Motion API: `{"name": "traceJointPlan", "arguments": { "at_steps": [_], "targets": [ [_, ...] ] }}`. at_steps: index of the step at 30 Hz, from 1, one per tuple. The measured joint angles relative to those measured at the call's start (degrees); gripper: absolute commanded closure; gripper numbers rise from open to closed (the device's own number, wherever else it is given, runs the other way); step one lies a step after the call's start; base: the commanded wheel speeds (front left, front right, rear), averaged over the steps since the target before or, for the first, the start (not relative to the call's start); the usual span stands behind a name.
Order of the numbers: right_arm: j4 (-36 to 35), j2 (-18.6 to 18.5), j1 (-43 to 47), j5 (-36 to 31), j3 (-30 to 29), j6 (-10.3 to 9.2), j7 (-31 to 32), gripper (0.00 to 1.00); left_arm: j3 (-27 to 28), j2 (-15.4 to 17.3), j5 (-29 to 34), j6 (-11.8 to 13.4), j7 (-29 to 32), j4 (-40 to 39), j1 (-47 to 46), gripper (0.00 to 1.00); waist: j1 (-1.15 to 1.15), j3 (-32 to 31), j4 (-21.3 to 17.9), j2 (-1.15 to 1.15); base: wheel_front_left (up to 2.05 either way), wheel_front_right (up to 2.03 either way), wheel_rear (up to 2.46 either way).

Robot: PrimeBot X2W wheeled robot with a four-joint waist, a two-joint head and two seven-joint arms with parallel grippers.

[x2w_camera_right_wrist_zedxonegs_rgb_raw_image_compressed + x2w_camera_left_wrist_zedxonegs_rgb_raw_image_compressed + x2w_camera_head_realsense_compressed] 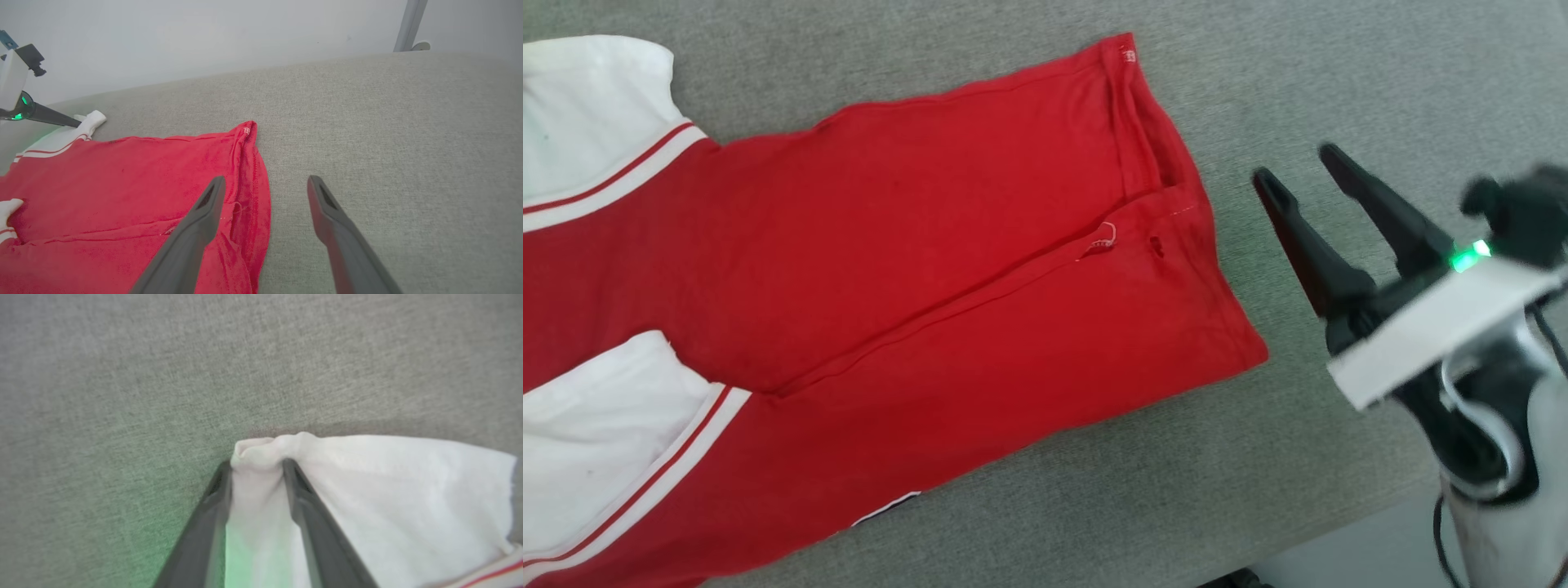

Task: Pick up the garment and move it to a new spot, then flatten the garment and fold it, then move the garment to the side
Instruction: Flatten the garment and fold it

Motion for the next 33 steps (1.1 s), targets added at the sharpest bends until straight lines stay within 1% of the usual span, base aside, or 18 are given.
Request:
{"name": "traceJointPlan", "arguments": {
  "at_steps": [4,8,13,14,19,23,24,25,27,30,33],
  "targets": [
    [3.49,-1.19,-6.75,0.52,2.22,0.0,4.69,0.0,-0.07,-0.88,0.07,-0.68,-0.05,-1.57,-0.4,1.0,0.0,0.83,0.53,0.0,0.0,0.0,0.0],
    [9.38,-2.63,-15.76,1.1,5.17,0.0,9.15,0.0,-0.24,-1.93,0.6,-1.26,-0.49,-1.99,-1.37,1.0,0.0,1.4,1.63,0.0,0.0,0.0,0.0],
    [19.2,-3.02,-26.93,1.32,9.27,0.0,14.82,0.0,-0.52,-4.39,1.58,-1.71,-1.11,-1.76,-2.74,1.0,0.0,1.91,3.67,0.0,0.0,0.0,0.0],
    [23.64,-3.08,-30.58,1.7,10.72,0.0,17.2,0.0,-0.58,-5.53,1.77,-1.81,-1.63,-1.54,-3.05,1.0,0.0,2.04,4.56,0.0,0.0,0.0,0.0],
    [34.45,-2.89,-36.9,1.76,15.01,0.0,24.2,0.0,-0.68,-7.92,1.97,-2.47,-2.8,-0.64,-3.77,1.0,0.0,2.22,6.66,0.0,0.0,0.0,0.0],
    [40.35,-2.66,-40.85,3.56,17.3,-0.01,31.15,0.0,-0.71,-9.53,1.97,-3.11,-4.26,0.22,-3.77,1.0,0.0,2.12,8.09,0.0,0.0,0.0,0.0],
    [41.19,-2.75,-41.53,4.27,17.59,-0.02,32.67,0.6,-0.75,-9.89,1.97,-3.35,-4.64,0.37,-3.75,1.0,0.0,2.05,8.43,0.0,0.0,0.0,0.0],
    [41.58,-3.01,-42.0,4.75,17.89,-0.02,33.77,1.0,-0.77,-10.18,2.0,-3.7,-5.3,0.45,-3.7,1.0,0.0,1.99,8.75,0.0,0.0,0.0,0.0],
    [41.99,-3.82,-42.3,4.88,18.04,-0.01,34.32,1.0,-0.78,-10.82,2.25,-4.16,-7.02,0.62,-3.46,1.0,0.0,1.81,9.42,0.0,0.0,0.0,0.0],
    [42.06,-4.88,-41.86,5.02,17.41,0.01,32.42,1.0,-0.64,-11.46,2.59,-4.77,-9.28,0.63,-3.08,1.0,0.0,1.27,10.38,-0.01,0.0,0.0,0.0],
    [40.85,-6.14,-40.72,5.42,16.92,0.02,30.52,1.0,-0.82,-11.72,2.77,-5.36,-9.75,0.41,-2.72,1.0,0.0,0.09,11.22,-0.01,0.0,0.0,0.0]
  ]
}}
